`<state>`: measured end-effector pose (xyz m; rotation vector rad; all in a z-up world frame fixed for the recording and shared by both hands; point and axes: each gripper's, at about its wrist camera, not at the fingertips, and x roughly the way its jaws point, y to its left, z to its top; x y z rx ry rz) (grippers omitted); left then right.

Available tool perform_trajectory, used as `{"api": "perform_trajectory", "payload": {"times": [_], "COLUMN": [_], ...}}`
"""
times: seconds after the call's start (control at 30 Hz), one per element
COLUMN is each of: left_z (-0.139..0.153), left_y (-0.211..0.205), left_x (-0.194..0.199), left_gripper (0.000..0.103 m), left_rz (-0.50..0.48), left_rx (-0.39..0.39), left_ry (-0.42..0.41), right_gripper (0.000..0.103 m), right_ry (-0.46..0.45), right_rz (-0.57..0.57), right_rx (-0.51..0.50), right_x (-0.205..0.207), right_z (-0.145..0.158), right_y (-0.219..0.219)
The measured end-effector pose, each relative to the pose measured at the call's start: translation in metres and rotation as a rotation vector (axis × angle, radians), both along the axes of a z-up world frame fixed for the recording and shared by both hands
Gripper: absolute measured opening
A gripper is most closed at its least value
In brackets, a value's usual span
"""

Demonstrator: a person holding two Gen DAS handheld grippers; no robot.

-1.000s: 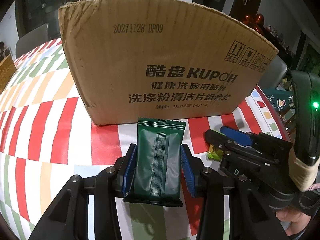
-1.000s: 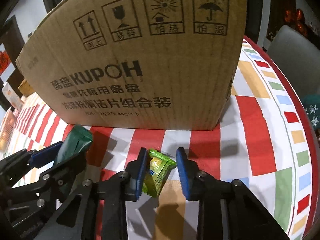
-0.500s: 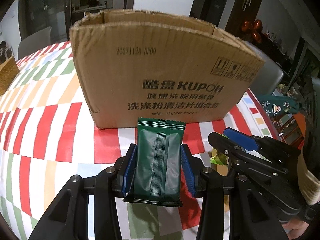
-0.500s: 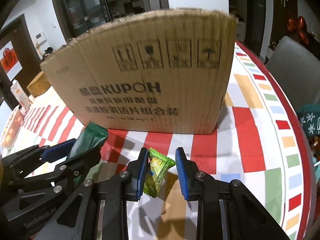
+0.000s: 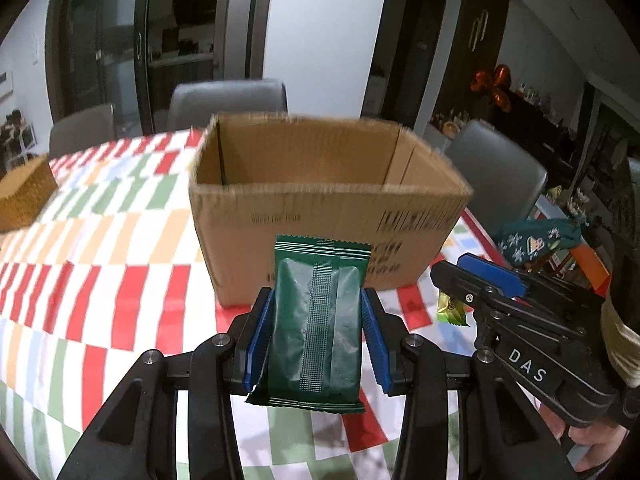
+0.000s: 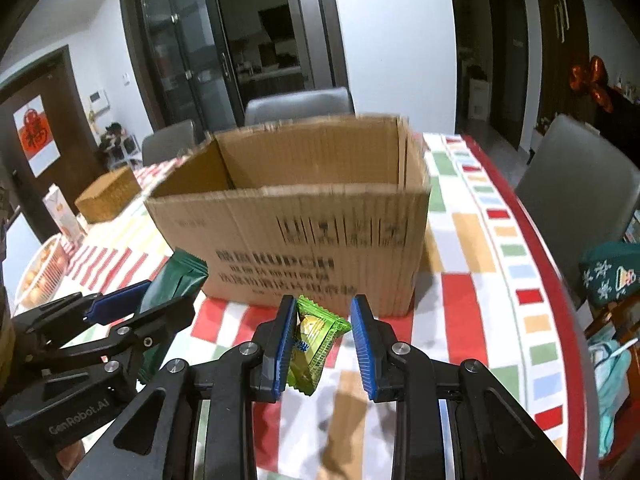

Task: Organize snacks
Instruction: 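Carry the wafer pack and green candy over the box and open both tools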

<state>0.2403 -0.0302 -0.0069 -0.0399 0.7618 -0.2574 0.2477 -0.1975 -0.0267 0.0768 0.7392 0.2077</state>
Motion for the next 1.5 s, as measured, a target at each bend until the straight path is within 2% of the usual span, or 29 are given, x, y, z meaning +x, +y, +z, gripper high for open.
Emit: {"api": "perform_trajectory", "payload": {"times": [0.4, 0.7, 1.0, 1.37, 1.5], "left_z": [0.058, 0.083, 0.088, 0.077, 0.073], "left_y": [0.006, 0.009, 0.006, 0.003, 0.002], "left_x": [0.007, 0.038, 0.07, 0.115, 0.129], "left_gripper": [0.043, 0.043, 0.043, 0.043, 0.043], "left_rz": [0.005, 0.005, 0.011, 0.023, 0.055], "left_rx": [0.02, 0.037, 0.051, 0.051, 0.071], "left_ry": [-0.122, -0.146, -0.144, -0.084, -0.07], "right_gripper": [0.029, 0.029, 0.029, 0.029, 0.029], "right_ry": [-0.135, -0.177, -0.161, -0.136, -0.102], "right_rz": [0.017, 0.03, 0.025, 0.037, 0.039], "right_rx": [0.006, -0.016, -0.045, -0.097, -0.09], "right_x": [0.002, 0.026, 0.053, 0.084, 0.1], "right_z": [0.063, 0.094, 0.103, 0.099, 0.095], "right_y": [-0.002, 0.002, 0.004, 0.012, 0.011]}}
